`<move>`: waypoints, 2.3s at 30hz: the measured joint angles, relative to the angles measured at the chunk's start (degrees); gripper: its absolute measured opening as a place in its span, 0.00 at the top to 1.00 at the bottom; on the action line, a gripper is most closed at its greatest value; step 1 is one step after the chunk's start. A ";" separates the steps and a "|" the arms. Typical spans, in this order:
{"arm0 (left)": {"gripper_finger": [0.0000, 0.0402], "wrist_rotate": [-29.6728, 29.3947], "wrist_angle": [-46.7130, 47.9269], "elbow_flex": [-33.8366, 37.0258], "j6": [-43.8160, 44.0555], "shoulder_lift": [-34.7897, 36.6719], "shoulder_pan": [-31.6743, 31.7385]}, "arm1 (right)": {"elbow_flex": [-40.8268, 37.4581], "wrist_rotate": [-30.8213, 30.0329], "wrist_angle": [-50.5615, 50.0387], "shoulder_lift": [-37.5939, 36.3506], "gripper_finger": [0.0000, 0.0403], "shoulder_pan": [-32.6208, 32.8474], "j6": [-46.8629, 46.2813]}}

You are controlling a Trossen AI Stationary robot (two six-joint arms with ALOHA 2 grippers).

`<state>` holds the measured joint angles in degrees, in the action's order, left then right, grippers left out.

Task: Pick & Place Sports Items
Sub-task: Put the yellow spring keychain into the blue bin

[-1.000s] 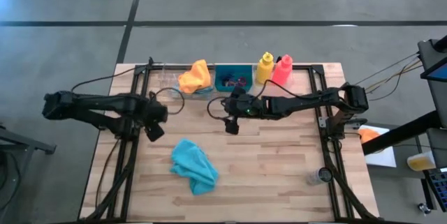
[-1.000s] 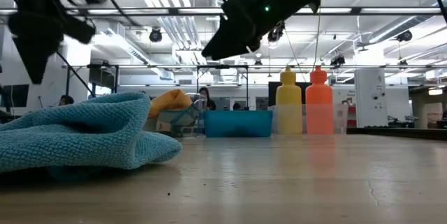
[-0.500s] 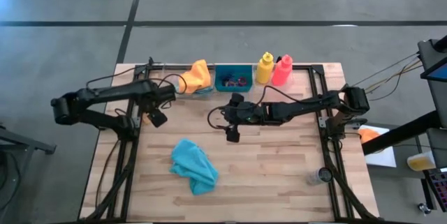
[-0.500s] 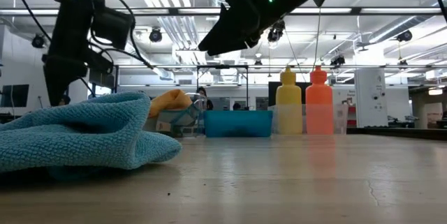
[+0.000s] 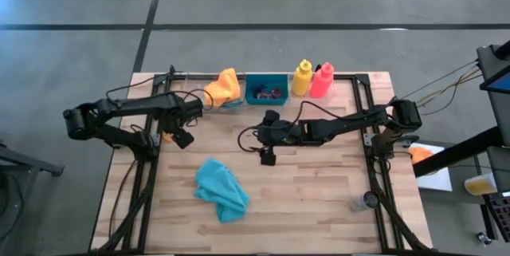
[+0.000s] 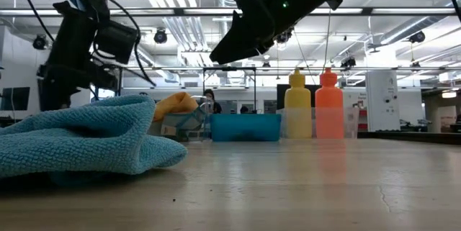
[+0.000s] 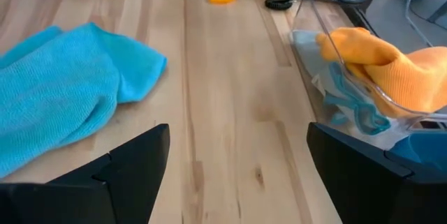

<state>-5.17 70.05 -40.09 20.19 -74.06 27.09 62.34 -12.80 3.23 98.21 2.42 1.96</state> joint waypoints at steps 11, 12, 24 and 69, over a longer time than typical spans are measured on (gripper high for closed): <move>0.57 2.23 -2.69 3.08 3.46 -0.18 0.00 | -0.23 0.03 0.11 0.00 0.16 -0.02 0.00; 0.57 2.22 -3.09 3.23 5.27 -0.21 0.00 | -0.23 0.38 0.11 0.00 0.16 -0.02 0.00; 0.57 1.04 -9.27 7.53 12.76 -0.46 -0.04 | -0.23 1.43 0.35 0.00 0.16 0.00 0.00; 0.57 10.94 -17.91 7.92 12.80 -5.42 0.00 | -0.25 8.92 0.37 0.00 0.16 0.09 0.23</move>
<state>5.77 52.14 -32.16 32.98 -79.48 27.09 62.08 -3.88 3.60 98.21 2.50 2.19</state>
